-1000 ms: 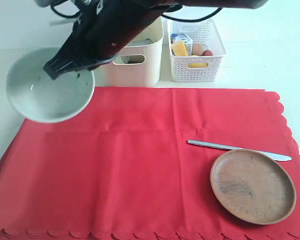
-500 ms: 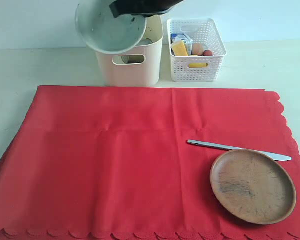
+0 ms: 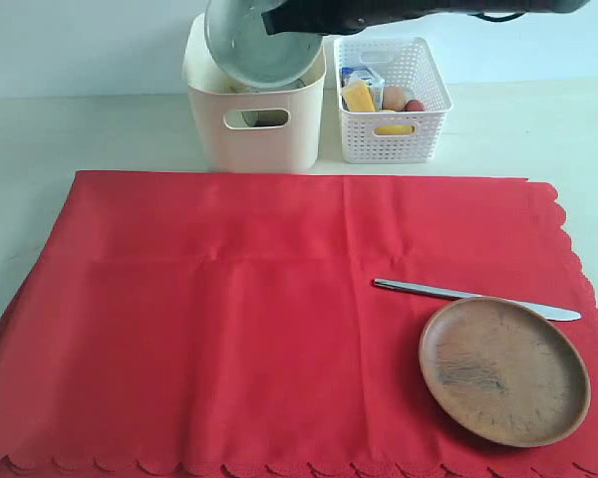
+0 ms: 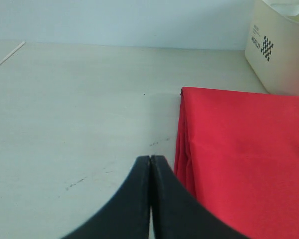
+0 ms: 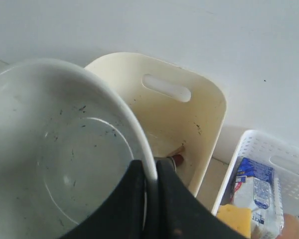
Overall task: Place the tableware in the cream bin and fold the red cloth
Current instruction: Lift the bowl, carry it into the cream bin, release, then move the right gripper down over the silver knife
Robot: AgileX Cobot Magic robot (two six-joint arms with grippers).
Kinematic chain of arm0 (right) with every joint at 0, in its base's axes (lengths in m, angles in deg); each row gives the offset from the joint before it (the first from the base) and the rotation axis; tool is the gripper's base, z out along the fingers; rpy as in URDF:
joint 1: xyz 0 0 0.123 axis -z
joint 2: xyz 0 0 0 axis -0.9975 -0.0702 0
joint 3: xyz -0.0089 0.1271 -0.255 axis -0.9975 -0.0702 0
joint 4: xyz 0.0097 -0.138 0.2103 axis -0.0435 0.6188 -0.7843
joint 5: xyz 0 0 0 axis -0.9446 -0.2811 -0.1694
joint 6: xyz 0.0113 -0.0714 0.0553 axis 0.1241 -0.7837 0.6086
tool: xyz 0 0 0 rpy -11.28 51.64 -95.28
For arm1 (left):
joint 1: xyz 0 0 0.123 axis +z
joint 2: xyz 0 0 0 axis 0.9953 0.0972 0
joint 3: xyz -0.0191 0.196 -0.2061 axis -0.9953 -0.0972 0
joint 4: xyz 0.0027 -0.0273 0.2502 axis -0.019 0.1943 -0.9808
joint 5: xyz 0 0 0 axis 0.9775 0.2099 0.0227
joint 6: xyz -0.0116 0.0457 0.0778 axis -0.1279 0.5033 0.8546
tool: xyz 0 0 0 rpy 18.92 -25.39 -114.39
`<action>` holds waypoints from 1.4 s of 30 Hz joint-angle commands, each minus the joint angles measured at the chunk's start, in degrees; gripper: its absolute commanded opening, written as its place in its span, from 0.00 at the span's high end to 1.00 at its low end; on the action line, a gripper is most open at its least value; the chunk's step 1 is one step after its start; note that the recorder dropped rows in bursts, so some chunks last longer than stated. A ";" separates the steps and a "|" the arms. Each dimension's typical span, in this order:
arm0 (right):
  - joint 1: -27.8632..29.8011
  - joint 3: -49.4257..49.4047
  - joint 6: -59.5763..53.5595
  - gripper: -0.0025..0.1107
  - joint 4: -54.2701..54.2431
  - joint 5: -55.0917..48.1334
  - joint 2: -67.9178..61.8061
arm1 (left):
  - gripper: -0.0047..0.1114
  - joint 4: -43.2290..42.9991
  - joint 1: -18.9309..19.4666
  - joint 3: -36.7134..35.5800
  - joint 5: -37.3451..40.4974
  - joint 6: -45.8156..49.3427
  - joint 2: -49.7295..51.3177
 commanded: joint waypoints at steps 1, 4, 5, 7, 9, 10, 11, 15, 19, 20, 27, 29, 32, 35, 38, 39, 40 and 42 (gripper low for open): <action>0.32 0.58 -0.33 0.98 -0.31 7.96 -2.55 | 0.95 0.30 -0.07 0.03 -0.38 0.01 0.47; 0.32 0.58 -0.33 0.98 -0.31 10.78 -4.25 | 0.95 0.30 -0.07 0.03 -0.38 0.01 0.47; 0.32 0.58 -0.33 0.98 -0.31 11.03 -4.86 | 0.95 0.30 -0.07 0.03 -0.38 0.01 0.47; 0.32 0.58 -0.33 0.98 -0.31 11.92 -5.57 | 0.95 0.30 -0.07 0.03 -0.38 0.01 0.47; 0.32 0.58 -0.33 0.98 -0.31 12.06 -6.32 | 0.95 0.30 -0.07 0.03 -0.38 0.01 0.47; 0.32 0.58 -0.33 0.98 -0.31 12.17 -6.60 | 0.95 0.30 -0.07 0.03 -0.38 0.01 0.47; 0.32 0.58 -0.33 0.98 -0.31 12.17 -6.79 | 0.95 0.30 -0.07 0.03 -0.38 0.01 0.47; 0.32 0.58 -0.33 0.98 -0.31 12.29 -7.53 | 0.95 0.30 -0.07 0.03 -0.38 0.01 0.47; 0.21 0.58 -0.33 0.98 -0.31 12.52 -7.61 | 0.95 0.30 -0.07 0.03 -0.38 0.01 0.47; 0.21 0.58 -0.33 0.97 -0.31 12.64 -7.61 | 0.95 0.30 -0.07 0.03 -0.38 0.01 0.47; -0.15 0.58 -0.11 0.73 -0.81 13.27 -7.61 | 0.95 0.30 -0.07 0.03 -0.38 0.01 0.47; -0.15 0.58 0.05 0.63 -3.36 13.27 -7.61 | 0.95 0.30 -0.07 0.03 -0.38 0.01 0.47; -0.15 0.58 0.05 0.49 -5.35 13.07 -7.35 | 0.95 0.30 -0.07 0.03 -0.38 0.01 0.47; -0.15 0.58 -0.47 0.42 -5.35 9.76 -5.59 | 0.95 0.30 -0.07 0.03 -0.38 0.01 0.47; -0.15 0.58 -2.00 0.42 -4.33 1.80 -2.37 | 0.95 0.30 -0.07 0.03 -0.38 0.01 0.47; -0.15 0.58 -2.81 0.43 -3.06 -0.73 -1.20 | 0.95 0.30 -0.07 0.03 -0.38 0.01 0.47; -0.15 0.58 -3.28 0.44 -1.90 -3.25 -0.08 | 0.95 0.30 -0.07 0.03 -0.38 0.01 0.47; -0.15 0.58 -3.41 0.48 -0.18 -6.87 1.84 | 0.95 0.30 -0.07 0.03 -0.38 0.01 0.47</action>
